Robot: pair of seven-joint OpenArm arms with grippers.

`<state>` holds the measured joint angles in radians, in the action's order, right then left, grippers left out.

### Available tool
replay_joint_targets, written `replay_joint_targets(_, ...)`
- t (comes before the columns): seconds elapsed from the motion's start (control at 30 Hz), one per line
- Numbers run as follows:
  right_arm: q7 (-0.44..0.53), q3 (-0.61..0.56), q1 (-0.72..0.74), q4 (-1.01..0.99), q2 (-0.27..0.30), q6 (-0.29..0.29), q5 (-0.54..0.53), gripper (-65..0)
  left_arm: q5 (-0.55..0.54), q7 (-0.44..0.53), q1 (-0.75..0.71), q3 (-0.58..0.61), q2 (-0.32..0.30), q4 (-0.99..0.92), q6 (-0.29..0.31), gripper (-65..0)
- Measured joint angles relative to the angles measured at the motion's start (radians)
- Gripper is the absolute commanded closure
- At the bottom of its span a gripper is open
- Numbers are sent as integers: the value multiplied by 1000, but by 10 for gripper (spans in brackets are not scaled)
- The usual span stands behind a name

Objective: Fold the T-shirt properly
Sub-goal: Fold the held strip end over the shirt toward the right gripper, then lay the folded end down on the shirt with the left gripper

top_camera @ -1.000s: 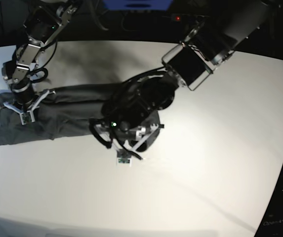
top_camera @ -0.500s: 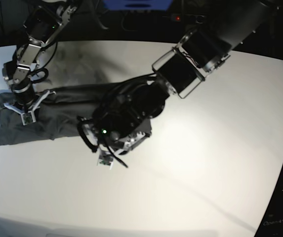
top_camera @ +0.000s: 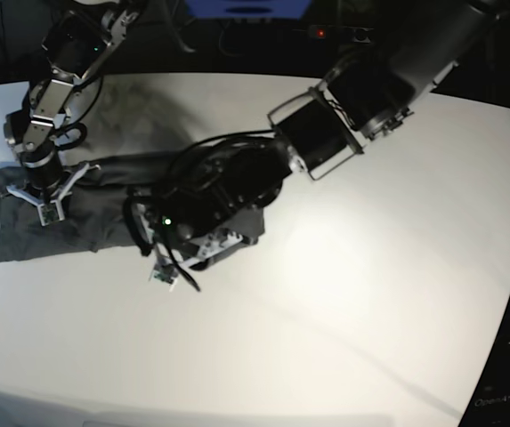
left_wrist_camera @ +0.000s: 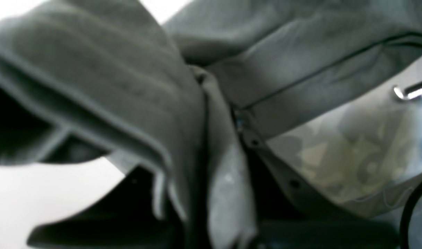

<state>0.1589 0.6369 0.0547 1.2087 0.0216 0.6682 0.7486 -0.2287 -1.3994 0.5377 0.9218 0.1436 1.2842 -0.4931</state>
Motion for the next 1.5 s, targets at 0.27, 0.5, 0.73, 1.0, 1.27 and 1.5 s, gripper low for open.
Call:
replay_joint_targets(0.27, -1, -12, -2, 0, 1, -2, 0, -4, -6, -3, -3, 4, -2, -111, 0, -33)
replay_joint_targets(0.5, 0, -51, -17, 2, 5, -25, 0, -4, -5, -4, 14, 4, -2, -103, 0, -33)
replay_joint_targets(0.73, 3, -52, -17, 4, -8, -32, 0, -6, -8, -3, 35, 4, -2, -101, 0, -33)
replay_joint_targets(1.0, 2, -52, -14, 4, -8, -29, 0, -6, -43, -5, 37, 4, -6, -72, 0, -33)
replay_joint_targets(1.27, 1, -52, -13, 4, -11, -29, 0, -6, -231, -3, 51, 5, 3, 4, 0, -33)
replay_joint_targets(1.5, 0, -52, -11, 4, -11, -25, 0, -6, -229, -3, 51, 5, -2, -63, 0, -33)
